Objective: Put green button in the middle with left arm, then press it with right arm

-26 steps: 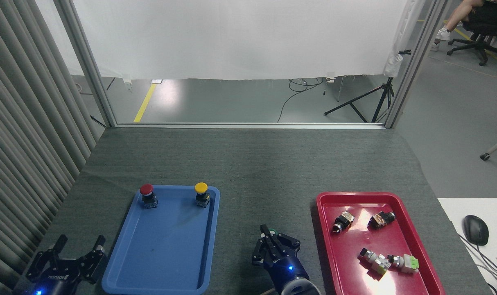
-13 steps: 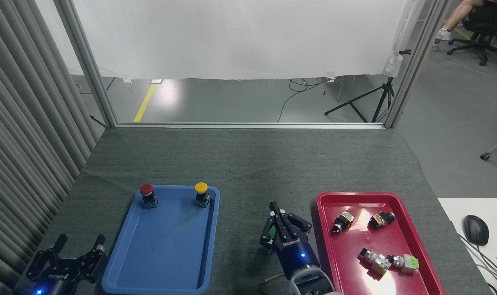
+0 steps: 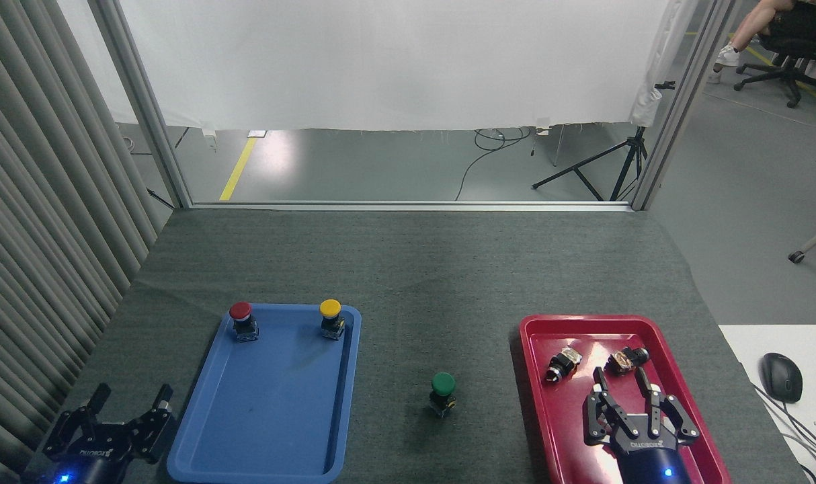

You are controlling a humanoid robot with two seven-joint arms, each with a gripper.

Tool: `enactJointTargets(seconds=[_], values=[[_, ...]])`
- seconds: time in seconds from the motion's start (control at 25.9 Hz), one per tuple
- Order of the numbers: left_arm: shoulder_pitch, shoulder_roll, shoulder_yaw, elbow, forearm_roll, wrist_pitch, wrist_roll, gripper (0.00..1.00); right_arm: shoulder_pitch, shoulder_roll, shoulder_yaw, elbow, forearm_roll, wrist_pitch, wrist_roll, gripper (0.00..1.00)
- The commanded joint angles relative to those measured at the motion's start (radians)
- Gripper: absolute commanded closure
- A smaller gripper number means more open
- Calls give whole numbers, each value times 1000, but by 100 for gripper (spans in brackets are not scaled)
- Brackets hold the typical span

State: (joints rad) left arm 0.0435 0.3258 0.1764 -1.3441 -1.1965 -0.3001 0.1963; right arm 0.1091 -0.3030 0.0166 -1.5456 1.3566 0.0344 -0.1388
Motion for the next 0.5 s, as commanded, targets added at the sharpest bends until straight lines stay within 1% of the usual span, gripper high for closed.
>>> enactJointTargets(seconds=[0.0,0.27,0.46], values=[[-2,-1,2,0,0,1,0,1,49,-11,-41,-31,-5,6,-9,0],[-4,-1,0,0,0,1,-5,1,90,-18,-49,-68,-5,9,-10,0],[-4,-1,0,2,0,1,-3,1,96,-18,-49,-80,-5,9,-10,0]])
